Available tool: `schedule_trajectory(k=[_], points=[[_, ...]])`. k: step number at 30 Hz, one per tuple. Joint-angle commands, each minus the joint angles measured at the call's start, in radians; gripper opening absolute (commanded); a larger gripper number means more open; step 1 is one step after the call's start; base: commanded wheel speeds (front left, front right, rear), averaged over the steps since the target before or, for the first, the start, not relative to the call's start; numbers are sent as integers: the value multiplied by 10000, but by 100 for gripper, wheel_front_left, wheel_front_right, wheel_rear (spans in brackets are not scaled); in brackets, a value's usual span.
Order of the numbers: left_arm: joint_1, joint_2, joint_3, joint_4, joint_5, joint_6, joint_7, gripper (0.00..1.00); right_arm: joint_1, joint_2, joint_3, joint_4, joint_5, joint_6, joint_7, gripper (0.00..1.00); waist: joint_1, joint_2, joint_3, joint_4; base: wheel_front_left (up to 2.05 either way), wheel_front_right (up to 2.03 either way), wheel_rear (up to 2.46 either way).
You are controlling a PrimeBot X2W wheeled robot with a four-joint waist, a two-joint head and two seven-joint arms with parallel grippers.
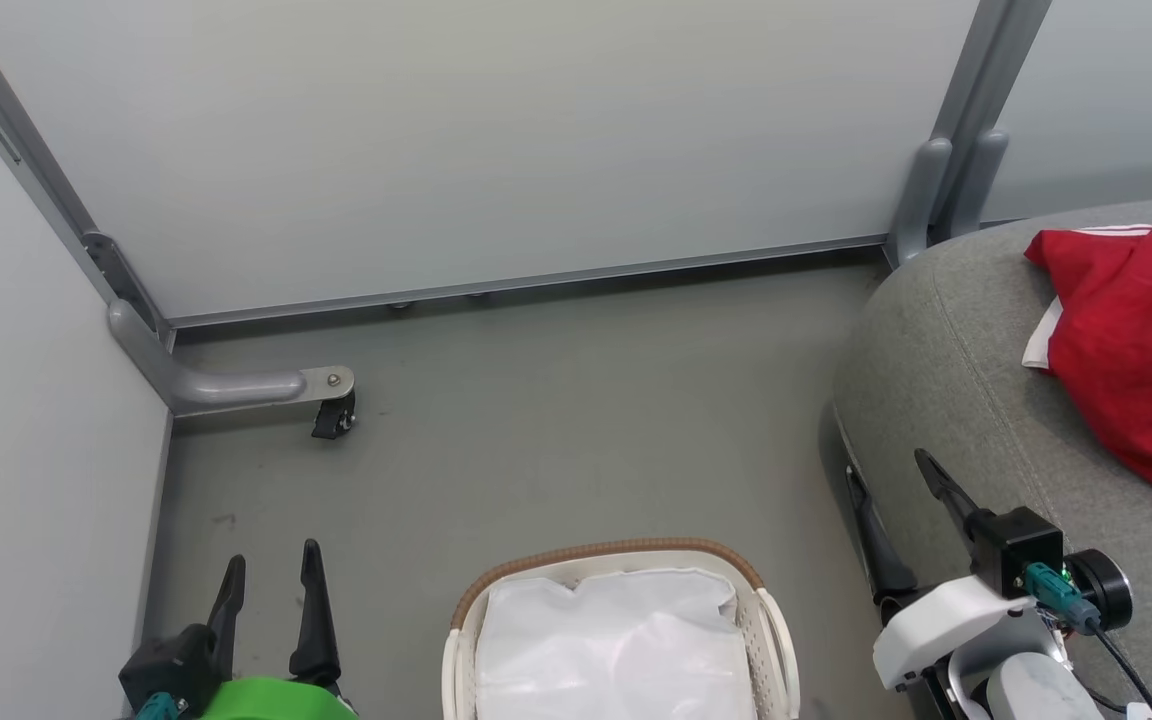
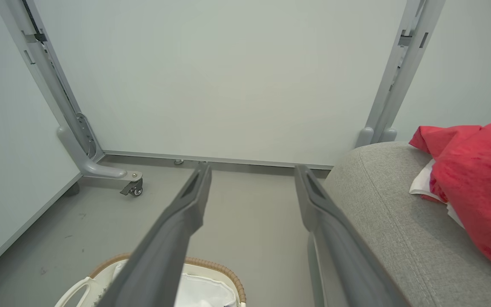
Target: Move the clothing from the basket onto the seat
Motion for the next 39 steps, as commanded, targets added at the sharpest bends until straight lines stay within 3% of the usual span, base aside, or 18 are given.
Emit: schedule_trajectory(k=[1, 18, 19, 24, 39], points=[[169, 6, 45, -35, -83, 71, 4, 100, 177, -38, 46, -14, 72, -11, -21, 100, 1, 0, -70, -6, 0, 0, 0], [162, 6, -52, 9, -100, 53, 4, 100, 237, -35, 84, 88, 166, -11, -21, 100, 1, 0, -121, -66, 0, 0, 0], [86, -2, -50, 2, -73, 0, 0, 0, 168, 2, 101, 69, 106, 2, 2, 0, 1, 0, -122, -67, 0, 0, 0], [88, -25, -35, 421, -149, -4, 34, 0, 371, 61, 110, 468, 188, 2, 64, 0, 1, 0, -123, -69, 0, 0, 0], [-209, -19, 323, 206, -2596, -141, 764, 0, 332, 43, -243, 190, 3144, 0, 789, 0, 1, 0, -125, -96, 0, 0, 0]])
